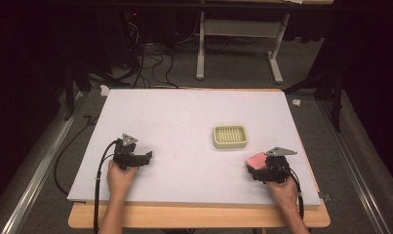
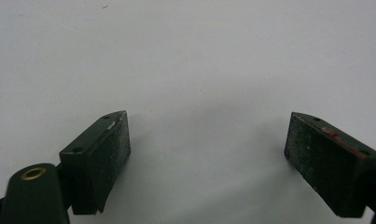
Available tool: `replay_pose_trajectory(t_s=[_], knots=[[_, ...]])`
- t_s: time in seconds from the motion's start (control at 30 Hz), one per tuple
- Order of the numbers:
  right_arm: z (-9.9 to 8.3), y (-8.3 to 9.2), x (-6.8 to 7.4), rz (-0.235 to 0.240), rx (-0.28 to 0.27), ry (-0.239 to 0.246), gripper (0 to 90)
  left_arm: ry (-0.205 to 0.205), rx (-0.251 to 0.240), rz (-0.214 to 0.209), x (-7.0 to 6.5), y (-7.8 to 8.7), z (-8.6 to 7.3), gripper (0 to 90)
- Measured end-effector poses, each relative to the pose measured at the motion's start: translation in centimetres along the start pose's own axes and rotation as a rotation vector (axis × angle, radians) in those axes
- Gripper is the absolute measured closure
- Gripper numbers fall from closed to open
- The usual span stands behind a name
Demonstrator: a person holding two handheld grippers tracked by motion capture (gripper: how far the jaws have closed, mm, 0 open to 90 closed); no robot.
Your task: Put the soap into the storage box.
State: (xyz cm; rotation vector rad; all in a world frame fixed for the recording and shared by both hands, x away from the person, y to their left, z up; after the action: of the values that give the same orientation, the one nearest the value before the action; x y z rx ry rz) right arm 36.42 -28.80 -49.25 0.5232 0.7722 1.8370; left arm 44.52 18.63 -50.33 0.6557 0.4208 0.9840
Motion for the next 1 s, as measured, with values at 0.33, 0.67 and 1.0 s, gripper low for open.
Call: replay_pose_trajectory(t_s=[0.33,0.67,1.0], knots=[[0.8,1.2,0.1,0.029,-0.051,-0.013,13.8,0.000,-0.001,0.001,0.0,0.0,0.0,14.7],[1.5,2.1,0.3,0.071,-0.089,-0.019,13.8,0.001,-0.001,0.001,0.0,0.0,0.0,14.7],[2.3,2.9,0.2,0.114,-0.124,-0.046,13.8,0.001,-0.001,0.001,0.0,0.0,0.0,14.7]])
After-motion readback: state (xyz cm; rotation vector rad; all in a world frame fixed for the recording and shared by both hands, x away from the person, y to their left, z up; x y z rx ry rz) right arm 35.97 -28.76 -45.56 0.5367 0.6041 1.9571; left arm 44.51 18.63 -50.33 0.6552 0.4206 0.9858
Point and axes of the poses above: each handheld gripper's, and its own axes: y roughly backward along the jaws, z roughly out of its top, x roughly to its left, the point moved 2 cm from there along -y, roughly forward along the jaws, and after that the axes turned 2 degrees about -z, right-handed, at the moved point
